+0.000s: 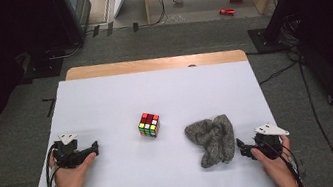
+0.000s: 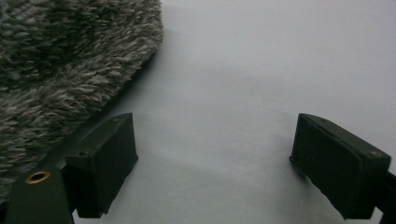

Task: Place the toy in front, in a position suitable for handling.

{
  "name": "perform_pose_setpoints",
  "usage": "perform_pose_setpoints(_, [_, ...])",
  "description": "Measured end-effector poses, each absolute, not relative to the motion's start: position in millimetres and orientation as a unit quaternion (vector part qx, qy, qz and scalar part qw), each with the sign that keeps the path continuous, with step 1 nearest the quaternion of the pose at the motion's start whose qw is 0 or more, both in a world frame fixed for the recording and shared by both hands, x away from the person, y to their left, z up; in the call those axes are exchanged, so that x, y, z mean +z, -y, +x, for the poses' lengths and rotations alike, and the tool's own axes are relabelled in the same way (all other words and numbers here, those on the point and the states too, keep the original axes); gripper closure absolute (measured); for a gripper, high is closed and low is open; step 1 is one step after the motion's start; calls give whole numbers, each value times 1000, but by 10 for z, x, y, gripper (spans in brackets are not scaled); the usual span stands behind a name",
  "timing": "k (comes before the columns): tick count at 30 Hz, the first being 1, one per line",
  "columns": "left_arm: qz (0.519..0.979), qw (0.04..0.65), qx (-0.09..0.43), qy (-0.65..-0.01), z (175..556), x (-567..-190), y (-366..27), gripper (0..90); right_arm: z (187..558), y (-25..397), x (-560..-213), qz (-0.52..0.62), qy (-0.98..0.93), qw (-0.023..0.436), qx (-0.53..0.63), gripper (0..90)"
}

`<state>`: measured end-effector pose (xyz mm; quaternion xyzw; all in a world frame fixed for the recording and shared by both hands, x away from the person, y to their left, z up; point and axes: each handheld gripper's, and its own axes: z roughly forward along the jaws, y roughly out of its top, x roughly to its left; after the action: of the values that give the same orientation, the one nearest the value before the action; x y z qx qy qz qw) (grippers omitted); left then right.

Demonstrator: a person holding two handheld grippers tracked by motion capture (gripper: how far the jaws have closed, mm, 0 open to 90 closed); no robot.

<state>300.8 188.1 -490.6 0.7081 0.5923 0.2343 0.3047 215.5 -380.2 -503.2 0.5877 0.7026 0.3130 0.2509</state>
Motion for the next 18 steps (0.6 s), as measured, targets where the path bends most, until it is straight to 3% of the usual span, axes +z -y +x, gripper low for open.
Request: perform_pose_setpoints(18, [770, 389, 179, -473, 2834, -4704, -1055, 76, 2156, 3805, -5033, 588, -703, 250, 314, 136])
